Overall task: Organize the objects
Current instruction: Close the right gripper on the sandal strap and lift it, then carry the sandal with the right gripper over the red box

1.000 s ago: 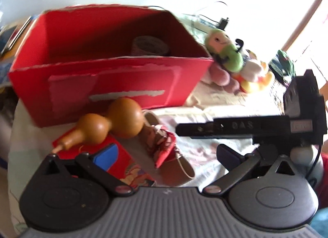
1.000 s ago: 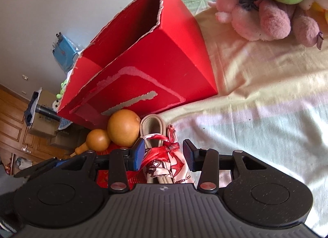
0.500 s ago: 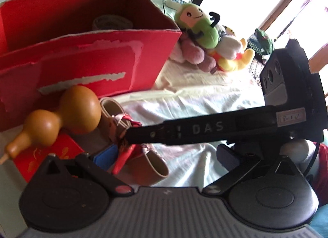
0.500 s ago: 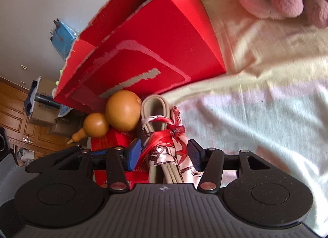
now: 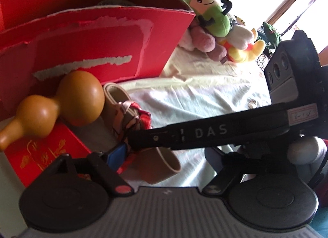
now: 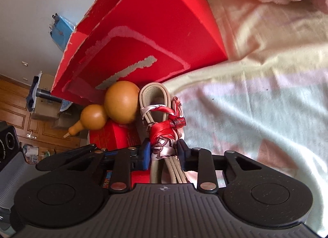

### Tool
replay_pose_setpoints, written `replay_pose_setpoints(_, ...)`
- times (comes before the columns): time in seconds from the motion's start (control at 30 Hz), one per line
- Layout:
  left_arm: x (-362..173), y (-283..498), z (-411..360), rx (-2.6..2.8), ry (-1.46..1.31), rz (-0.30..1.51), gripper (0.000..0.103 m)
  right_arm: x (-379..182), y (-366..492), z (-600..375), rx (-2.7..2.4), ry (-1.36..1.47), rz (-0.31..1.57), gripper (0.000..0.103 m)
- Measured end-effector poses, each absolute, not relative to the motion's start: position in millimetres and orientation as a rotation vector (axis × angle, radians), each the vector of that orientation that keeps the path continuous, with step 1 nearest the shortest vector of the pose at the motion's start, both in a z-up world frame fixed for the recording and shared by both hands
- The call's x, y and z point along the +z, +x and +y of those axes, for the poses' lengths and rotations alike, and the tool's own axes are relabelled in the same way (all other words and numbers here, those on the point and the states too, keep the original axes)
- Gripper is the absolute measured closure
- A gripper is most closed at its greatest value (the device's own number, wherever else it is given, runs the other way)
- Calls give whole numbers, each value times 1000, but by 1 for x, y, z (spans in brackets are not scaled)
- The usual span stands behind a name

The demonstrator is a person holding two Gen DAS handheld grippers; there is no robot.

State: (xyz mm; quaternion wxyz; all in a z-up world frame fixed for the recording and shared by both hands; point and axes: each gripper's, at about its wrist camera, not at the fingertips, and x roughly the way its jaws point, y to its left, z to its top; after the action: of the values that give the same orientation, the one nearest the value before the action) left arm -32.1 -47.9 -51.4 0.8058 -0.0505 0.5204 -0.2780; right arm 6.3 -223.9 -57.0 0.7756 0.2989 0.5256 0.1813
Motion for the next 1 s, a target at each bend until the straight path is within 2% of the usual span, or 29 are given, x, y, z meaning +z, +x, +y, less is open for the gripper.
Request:
replay_pose_setpoints(0.13, -52, -32, -52, -600, -100, 1108, 24, -55, 2, -228, 380, 657, 1128, 78)
replay_pose_setpoints(0.27, -56, -30, -63, -596, -53, 1124, 31, -55, -1, -231, 374, 660, 1123, 78)
replay_pose_setpoints(0.5, -62, -35, -83, -567, 35, 1113, 32, -53, -7, -239, 358, 673, 1100, 80)
replay_pose_setpoints(0.73, -63, -37, -94, -535, 74, 1100, 33, -56, -4, -236, 377, 682, 1104, 68)
replay_pose_setpoints(0.9, -73, -34, -96, -482, 96, 1115, 34, -58, 1, -227, 420, 684, 1116, 67)
replay_pose_setpoints(1.0, -78, -30, -91, -459, 78, 1135, 37, -63, 3, -227, 421, 708, 1128, 67)
